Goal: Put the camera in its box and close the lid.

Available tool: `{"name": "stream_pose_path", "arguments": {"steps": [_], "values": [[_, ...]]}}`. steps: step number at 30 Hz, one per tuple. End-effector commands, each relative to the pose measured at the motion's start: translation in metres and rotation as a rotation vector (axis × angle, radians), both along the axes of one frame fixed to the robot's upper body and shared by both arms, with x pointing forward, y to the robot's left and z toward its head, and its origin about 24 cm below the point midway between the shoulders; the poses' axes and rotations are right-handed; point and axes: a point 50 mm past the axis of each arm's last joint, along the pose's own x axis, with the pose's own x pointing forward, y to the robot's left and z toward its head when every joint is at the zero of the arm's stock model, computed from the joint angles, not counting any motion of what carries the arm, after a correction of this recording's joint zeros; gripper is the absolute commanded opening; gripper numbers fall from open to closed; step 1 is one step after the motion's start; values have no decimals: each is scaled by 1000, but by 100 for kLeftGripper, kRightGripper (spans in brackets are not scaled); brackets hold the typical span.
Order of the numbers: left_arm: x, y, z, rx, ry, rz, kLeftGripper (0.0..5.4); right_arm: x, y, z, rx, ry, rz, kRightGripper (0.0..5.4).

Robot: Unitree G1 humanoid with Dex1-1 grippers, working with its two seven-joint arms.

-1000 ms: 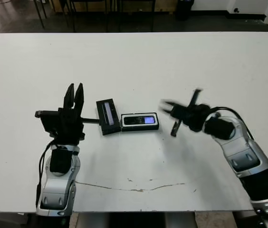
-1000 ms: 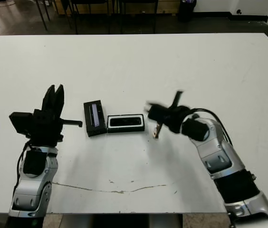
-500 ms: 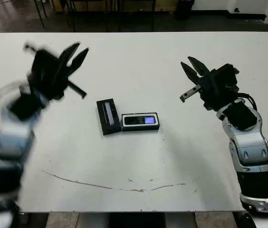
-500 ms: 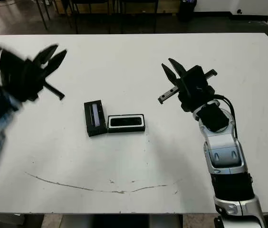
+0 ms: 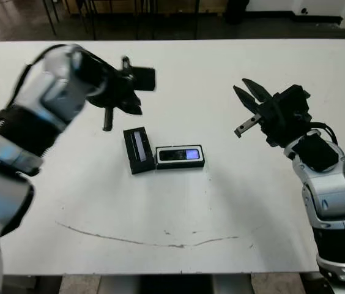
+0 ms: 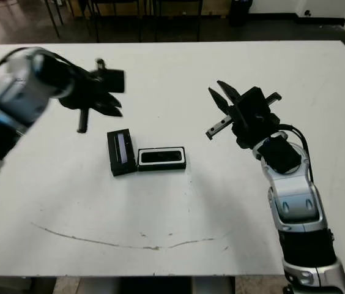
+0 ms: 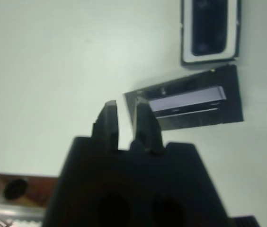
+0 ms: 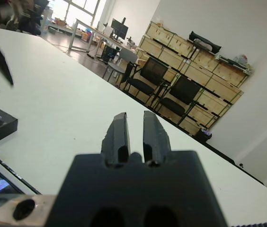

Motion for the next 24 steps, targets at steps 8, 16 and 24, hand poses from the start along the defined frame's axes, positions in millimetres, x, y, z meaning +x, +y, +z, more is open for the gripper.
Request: {"name": "stream_pose_path", "arguments": {"steps": [8, 16, 24], "values": [[5, -16, -12, -54, -30, -27, 0, -2, -1, -19, -17, 85, 9, 1], [9, -23, -14, -117, 4, 40, 0, -2, -2, -20, -22, 91, 7, 1], [7, -25, -18, -6, 38, 7, 0, -3, -1, -20, -29, 91, 16, 1]]}}
